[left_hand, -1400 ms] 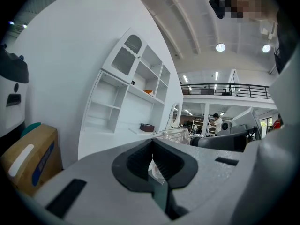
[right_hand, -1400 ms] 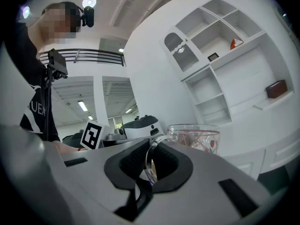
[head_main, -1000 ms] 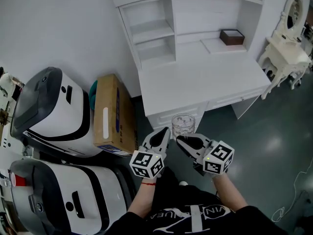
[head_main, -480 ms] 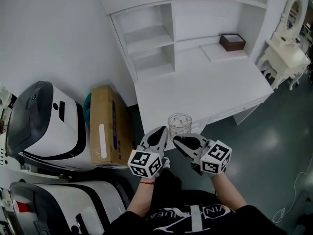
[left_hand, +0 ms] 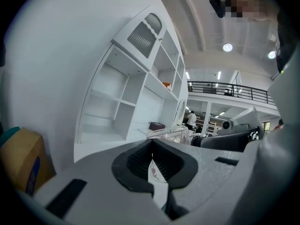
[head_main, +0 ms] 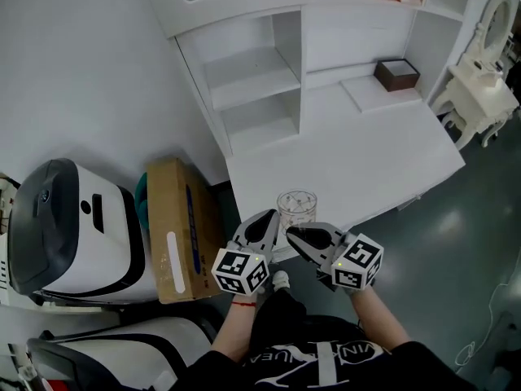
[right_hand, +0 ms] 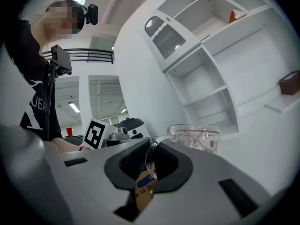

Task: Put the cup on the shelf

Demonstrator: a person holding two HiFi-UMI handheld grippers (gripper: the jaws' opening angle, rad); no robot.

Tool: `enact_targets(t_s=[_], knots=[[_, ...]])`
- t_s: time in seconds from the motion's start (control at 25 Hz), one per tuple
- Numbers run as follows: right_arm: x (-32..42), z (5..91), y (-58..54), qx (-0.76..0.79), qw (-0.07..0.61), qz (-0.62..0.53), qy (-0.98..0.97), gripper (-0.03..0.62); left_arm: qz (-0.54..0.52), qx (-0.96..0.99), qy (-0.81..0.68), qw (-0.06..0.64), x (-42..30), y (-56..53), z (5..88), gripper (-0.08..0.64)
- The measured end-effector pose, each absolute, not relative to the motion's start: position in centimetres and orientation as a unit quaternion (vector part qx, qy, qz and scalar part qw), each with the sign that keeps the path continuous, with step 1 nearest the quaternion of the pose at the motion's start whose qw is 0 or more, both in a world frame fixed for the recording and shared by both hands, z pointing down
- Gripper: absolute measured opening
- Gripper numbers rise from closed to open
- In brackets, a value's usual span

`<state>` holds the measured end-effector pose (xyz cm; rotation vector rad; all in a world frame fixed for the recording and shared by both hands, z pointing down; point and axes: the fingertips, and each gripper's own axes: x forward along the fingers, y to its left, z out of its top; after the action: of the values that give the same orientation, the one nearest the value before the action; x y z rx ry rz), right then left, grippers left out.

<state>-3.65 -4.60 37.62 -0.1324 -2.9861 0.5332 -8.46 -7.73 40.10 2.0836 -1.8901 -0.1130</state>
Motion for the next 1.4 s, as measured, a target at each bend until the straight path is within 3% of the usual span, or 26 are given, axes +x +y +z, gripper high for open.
enact_targets(t_s=[1.4], knots=[[-17.8,44.2,-17.6,-0.081,0.093,0.168,-0.978,0.014,-0.036,0.724,-0.654,0.218,-21.3,-19.6,47.2,0.008]])
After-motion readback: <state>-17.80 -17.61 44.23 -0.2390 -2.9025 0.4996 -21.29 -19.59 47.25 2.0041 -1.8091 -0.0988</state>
